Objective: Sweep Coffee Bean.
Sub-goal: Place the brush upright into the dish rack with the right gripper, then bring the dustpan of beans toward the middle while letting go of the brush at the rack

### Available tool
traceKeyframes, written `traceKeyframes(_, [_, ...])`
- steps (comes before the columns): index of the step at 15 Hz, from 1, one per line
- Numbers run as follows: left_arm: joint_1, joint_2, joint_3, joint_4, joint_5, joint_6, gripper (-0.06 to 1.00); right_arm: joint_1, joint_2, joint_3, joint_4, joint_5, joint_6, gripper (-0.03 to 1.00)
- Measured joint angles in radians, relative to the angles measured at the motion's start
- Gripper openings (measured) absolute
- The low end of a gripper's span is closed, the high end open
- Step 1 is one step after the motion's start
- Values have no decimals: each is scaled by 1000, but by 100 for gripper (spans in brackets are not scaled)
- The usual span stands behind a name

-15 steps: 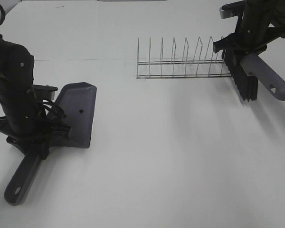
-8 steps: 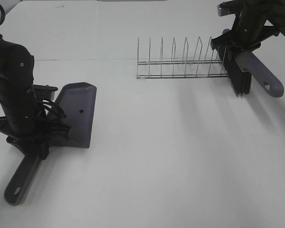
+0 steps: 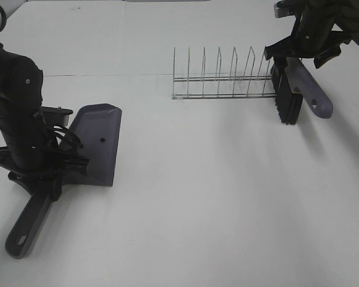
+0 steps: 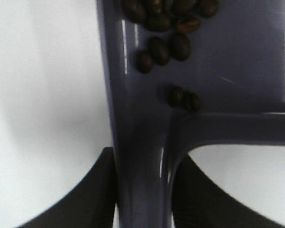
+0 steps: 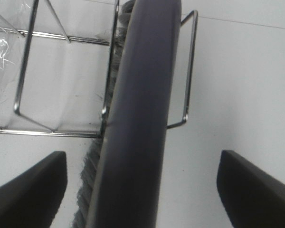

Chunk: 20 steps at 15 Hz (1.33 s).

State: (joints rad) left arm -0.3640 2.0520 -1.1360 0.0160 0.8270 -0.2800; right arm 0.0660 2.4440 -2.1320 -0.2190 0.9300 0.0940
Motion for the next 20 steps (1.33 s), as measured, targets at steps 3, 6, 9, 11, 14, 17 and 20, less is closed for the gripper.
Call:
traceKeyframes(3, [0,-11,-1,-9,-8,2,26,0,-33,0,10,52,1,82])
traceKeyframes(6, [0,-32,-30,-90,-68,12,26,0,-105,-2,39,111,1,82])
traceKeyframes(9, [0,0,-44,-185,-109,93,26,0,-131,-2,43,179,4,82])
traceKeyframes(11, [0,24,-53,-228,-102,128,26,0,-131,-2,43,237,4,82])
traceKeyframes(14, [0,28,-59,-244,-103,141,27,0,-153,-2,44,284,4,82])
traceKeyframes(17, [0,27,-61,-256,-85,140,53,0,-203,-2,45,287,2,82])
traceKeyframes(20, [0,-59,-59,-250,-54,141,68,0,-295,13,95,289,-4,82])
